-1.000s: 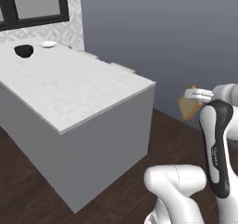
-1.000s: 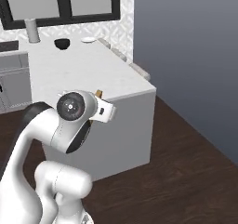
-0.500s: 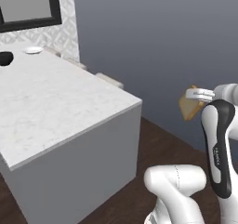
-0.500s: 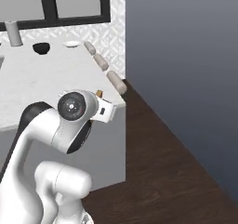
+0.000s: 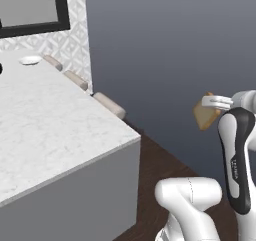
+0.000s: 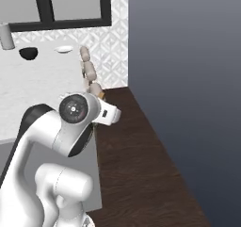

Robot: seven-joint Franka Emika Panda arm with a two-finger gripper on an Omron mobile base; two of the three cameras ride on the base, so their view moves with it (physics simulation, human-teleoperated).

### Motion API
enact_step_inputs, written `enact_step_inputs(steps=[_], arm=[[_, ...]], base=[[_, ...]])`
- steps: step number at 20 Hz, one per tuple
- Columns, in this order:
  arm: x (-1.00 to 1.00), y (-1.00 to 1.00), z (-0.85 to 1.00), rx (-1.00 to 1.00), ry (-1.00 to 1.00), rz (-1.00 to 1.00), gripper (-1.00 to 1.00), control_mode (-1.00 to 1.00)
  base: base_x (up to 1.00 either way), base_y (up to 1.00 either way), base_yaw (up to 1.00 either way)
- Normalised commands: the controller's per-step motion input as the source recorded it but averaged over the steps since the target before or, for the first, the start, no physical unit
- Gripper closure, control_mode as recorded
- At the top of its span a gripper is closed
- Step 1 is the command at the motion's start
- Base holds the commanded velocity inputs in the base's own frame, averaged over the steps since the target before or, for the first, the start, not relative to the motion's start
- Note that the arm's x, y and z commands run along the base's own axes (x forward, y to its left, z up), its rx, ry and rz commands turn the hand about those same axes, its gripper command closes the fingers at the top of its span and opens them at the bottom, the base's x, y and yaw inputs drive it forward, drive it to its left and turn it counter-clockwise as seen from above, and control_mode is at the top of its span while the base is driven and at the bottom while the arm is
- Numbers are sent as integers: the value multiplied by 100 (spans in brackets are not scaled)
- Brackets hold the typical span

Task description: Start the toaster. Once the lever pops up, take the bread to the plate on the dining counter.

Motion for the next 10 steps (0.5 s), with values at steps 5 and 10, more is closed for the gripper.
enact_step_inputs(steps=[5, 10], arm=[[0, 0, 0, 0, 0, 0, 100, 100], [0, 0, 0, 0, 0, 0, 100, 100]], base=[[100, -51, 43], [89, -68, 42]])
